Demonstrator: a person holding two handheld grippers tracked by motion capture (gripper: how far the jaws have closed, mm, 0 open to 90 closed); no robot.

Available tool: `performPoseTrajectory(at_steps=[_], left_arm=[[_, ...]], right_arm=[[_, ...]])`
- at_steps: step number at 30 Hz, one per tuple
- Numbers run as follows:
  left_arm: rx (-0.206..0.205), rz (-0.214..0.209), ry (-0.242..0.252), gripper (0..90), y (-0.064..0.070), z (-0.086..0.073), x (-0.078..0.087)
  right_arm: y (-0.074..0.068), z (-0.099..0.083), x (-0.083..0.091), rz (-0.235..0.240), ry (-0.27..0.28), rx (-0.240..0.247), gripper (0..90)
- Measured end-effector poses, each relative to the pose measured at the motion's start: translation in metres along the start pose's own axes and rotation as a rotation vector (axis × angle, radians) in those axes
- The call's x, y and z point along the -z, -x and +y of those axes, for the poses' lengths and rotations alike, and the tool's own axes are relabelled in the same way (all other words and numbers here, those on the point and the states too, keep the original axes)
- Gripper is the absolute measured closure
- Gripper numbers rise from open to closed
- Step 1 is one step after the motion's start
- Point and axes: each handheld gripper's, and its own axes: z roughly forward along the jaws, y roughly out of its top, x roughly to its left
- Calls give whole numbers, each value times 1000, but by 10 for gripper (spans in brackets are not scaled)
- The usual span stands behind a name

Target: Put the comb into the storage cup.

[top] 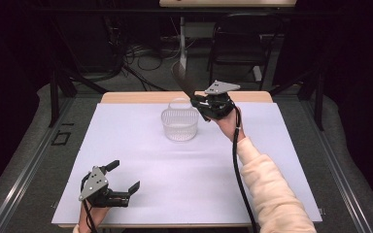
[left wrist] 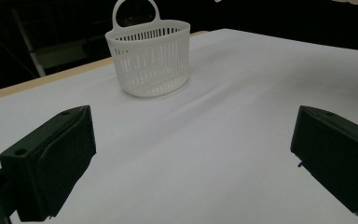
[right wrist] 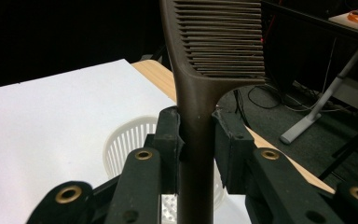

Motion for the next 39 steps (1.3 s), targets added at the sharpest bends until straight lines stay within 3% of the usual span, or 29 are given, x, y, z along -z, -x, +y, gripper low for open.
performPoseTrajectory(at_steps=[15, 39], left_arm=[[4, -1, 2, 0, 0, 0, 0], [-1, 0, 1, 0, 0, 0, 0]], right_arm=[[-2, 2, -4, 4, -4, 16, 728], [-4, 5, -11, -2, 43, 33, 728]])
